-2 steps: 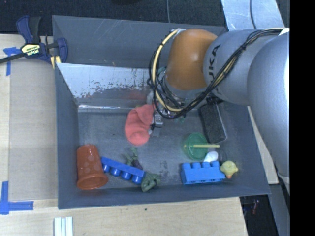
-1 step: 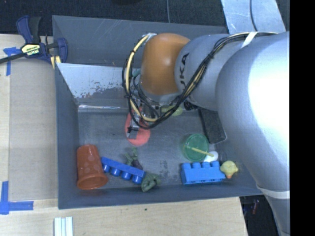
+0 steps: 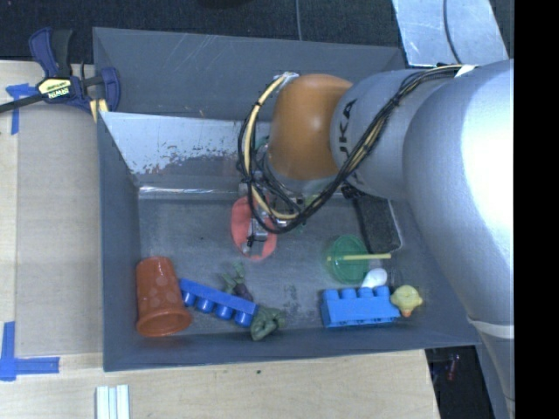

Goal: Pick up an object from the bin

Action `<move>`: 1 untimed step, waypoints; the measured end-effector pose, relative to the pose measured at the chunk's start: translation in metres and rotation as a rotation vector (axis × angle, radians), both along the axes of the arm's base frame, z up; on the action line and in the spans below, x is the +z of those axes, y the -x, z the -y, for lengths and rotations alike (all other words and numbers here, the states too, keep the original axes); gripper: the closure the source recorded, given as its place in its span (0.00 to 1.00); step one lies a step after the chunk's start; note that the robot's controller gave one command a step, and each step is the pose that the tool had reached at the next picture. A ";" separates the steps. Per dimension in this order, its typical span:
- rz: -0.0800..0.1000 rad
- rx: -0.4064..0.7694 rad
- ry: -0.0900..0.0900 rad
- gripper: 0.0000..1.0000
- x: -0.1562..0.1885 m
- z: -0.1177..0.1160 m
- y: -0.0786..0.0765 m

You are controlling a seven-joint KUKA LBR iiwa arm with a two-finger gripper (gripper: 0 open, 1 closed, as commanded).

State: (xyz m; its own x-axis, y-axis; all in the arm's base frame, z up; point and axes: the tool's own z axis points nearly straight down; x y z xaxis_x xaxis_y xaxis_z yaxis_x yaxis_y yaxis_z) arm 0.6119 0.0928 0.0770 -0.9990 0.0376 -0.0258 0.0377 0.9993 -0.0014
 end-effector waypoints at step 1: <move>-0.001 0.005 0.001 0.00 -0.004 0.018 0.004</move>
Offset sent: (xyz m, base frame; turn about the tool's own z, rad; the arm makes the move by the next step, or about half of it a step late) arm -0.0033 -0.0342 0.1435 -0.0462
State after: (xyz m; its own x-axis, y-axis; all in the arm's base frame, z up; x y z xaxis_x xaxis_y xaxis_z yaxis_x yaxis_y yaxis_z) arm 0.6077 0.0753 0.0725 -0.9992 0.0324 -0.0250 0.0325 0.9995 -0.0022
